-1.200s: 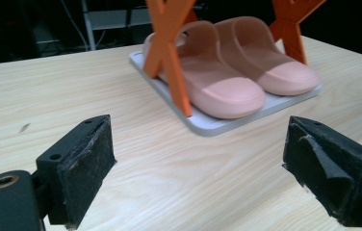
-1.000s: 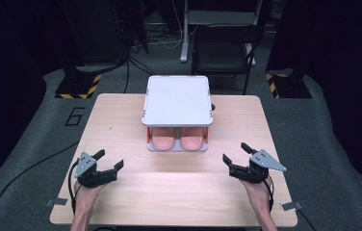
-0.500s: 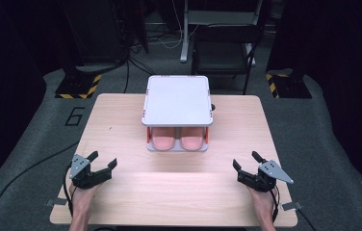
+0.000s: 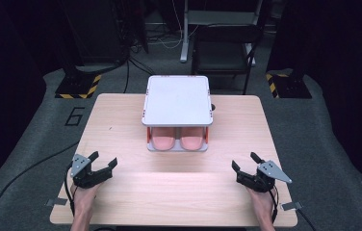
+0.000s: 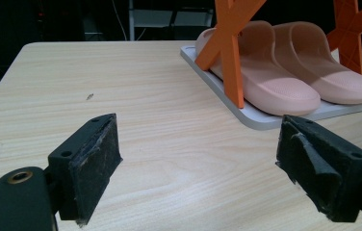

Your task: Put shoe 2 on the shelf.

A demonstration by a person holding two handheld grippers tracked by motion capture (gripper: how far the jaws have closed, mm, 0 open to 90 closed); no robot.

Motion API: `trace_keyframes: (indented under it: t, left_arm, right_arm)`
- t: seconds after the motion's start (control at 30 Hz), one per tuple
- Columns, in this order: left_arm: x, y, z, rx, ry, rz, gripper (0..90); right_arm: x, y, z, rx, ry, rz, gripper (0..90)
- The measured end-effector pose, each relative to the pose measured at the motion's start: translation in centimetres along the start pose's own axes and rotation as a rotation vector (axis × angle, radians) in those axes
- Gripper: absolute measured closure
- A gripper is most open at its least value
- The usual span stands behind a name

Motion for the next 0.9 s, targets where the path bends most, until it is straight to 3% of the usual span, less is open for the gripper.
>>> trace_keyframes:
  t: [0.73, 0.9]
  left_arm:
    - [-0.63, 0.32, 0.15, 0.005, -0.024, 0.026, 15.7]
    - [-0.51, 0.41, 0.15, 0.01, -0.032, 0.007, 15.7]
  right_arm:
    - [-0.34, 0.37, 0.3, 0.016, 0.025, 0.015, 15.8]
    - [-0.37, 0.36, 0.1, 0.009, 0.02, 0.018, 15.3]
Point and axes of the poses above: each handheld gripper's, and its own axes: y roughly forward along the jaws, x roughly out of its top, z roughly to its left, the point moved 9 cm from there along y, roughly forward along the jaws, and after that the axes turned 8 degrees about -x, right-handed, at the moved point
